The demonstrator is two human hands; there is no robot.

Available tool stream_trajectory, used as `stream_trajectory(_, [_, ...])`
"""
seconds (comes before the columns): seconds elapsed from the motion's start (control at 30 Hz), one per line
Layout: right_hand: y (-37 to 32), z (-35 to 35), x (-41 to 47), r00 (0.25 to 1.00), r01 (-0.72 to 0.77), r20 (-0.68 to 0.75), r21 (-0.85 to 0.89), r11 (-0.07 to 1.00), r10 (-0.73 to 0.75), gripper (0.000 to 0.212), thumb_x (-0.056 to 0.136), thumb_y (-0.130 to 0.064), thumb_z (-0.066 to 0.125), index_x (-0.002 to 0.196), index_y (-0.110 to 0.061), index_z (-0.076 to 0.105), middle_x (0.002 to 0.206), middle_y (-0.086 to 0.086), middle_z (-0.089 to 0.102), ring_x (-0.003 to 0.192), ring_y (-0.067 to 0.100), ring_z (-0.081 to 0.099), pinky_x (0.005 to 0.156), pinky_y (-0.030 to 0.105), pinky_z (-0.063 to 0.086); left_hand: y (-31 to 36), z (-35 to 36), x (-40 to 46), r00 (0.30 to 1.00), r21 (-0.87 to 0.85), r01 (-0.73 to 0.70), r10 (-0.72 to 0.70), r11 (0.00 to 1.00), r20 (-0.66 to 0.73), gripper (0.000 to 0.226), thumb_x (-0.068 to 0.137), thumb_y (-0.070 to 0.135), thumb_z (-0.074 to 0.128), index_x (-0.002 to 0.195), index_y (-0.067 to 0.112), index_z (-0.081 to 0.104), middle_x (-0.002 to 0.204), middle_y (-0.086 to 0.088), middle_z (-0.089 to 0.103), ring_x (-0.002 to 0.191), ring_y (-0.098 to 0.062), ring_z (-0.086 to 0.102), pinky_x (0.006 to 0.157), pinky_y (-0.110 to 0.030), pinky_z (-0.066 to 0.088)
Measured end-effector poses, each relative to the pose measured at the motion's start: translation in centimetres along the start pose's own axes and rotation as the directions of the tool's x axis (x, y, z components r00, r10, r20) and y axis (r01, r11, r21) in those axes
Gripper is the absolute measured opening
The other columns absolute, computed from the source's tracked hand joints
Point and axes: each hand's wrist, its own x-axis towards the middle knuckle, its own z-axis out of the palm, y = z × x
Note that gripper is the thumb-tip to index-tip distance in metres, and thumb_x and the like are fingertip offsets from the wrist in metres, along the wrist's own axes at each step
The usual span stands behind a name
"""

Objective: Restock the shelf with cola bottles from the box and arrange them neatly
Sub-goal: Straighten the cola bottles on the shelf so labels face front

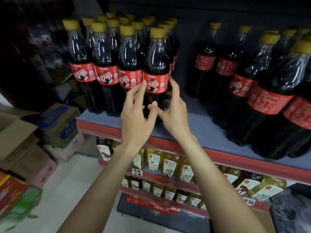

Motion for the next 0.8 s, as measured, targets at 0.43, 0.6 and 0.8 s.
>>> stream_trajectory(0.43, [2.5,-4.7,2.4,0.969,0.102,-0.199,-0.222,0.97,-0.147,0.044,0.086,-0.01,0.055,0.13,-0.009,0.055,0.122,0.008,0.058,0.111,0.022,0.058,0.095,0.033,0.046,-1.1,1.8,0.8,0.981,0.076,-0.086,0.098,0.993,-0.166,0.06,0.084,0.03,0.07,0.136,0.014,0.043,0.128,-0.006,0.044,0.111,-0.026,0.054,0.088,-0.034,0.051])
stream_trajectory(0.6, [4.2,-4.8,7.2,0.952,-0.095,-0.294,-0.546,0.832,-0.084,0.051,0.092,-0.019,0.055,0.139,-0.007,0.042,0.142,0.017,0.04,0.125,0.035,0.042,0.093,0.043,0.045,-1.5,2.4,1.2,0.978,0.091,-0.103,0.118,0.99,-0.173,0.074,0.078,0.028,0.075,0.141,0.015,0.037,0.131,-0.002,0.036,0.117,-0.02,0.046,0.084,-0.037,0.053])
stream_trajectory(0.8, [5.2,-4.1,11.4,0.919,-0.23,-0.391,-0.639,0.734,-0.053,0.074,0.089,-0.019,0.062,0.151,-0.015,0.022,0.154,0.025,0.016,0.134,0.042,0.03,0.101,0.046,0.042,-1.4,2.4,1.0,0.978,0.056,-0.109,0.117,0.992,-0.173,0.074,0.078,0.022,0.075,0.141,0.017,0.036,0.13,-0.001,0.034,0.118,-0.021,0.046,0.081,-0.038,0.055])
